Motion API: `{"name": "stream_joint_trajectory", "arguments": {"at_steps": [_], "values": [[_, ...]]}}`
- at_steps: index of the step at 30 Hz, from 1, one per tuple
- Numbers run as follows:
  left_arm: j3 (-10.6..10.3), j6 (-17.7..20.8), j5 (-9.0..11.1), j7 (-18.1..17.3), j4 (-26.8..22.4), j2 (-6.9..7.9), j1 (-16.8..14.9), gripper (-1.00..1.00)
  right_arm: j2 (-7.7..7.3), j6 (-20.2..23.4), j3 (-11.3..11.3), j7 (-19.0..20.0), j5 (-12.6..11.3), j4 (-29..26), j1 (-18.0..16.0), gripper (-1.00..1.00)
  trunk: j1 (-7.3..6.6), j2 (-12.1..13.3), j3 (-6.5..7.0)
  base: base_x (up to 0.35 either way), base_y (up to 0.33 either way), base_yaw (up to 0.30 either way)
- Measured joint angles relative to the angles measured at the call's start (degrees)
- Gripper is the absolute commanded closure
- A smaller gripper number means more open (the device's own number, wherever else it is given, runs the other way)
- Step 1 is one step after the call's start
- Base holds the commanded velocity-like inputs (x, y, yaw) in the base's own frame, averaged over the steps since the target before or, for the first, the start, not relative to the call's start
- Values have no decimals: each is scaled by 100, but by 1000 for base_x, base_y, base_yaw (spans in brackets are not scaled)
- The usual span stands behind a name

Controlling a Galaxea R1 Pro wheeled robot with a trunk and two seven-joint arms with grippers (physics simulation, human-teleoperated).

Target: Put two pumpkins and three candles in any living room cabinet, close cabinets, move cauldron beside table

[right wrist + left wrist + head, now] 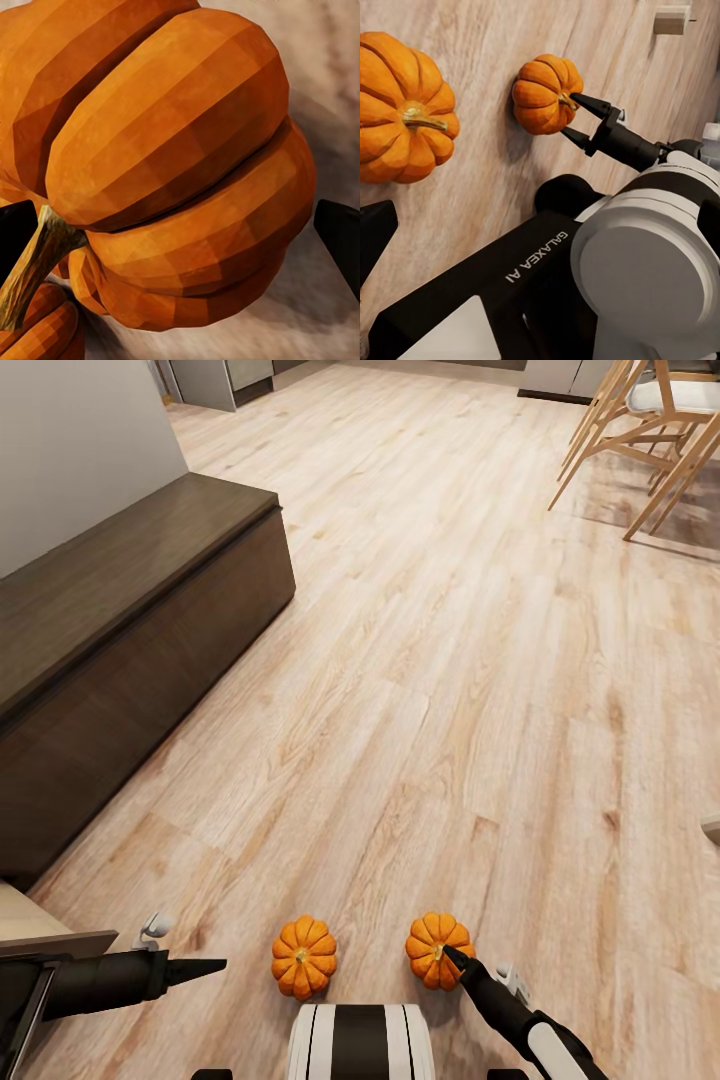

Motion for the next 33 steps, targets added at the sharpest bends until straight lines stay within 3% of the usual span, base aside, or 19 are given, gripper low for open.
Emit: {"name": "stream_joint_trajectory", "arguments": {"at_steps": [15, 21, 24, 29, 33], "values": [[1, 0, -7, -1, 2, -15, -3, -100, 4, 6, 2, -96, 24, 2, 2, 100, -34, 19, 309, -92, 0, 0], [-16, 0, -40, -1, 2, -91, -3, -100, -32, 277, -18, -70, -45, -85, 2, 100, -50, 27, 442, -11, 0, 0], [-18, 0, -58, -1, 2, -120, -3, -100, -14, 751, -258, -38, -327, -434, 22, 100, -58, 31, 509, 0, 0, 0], [-18, -1, -63, -1, 3, -126, -3, -100, -10, 946, -336, -22, -445, -1455, 112, 100, -71, 38, 620, 0, 0, 0], [-12, 0, -57, -1, 2, -115, -3, -100, 8, 1067, -319, -17, -389, -1689, 116, 100, -81, 43, 708, 0, 0, 0]]}}
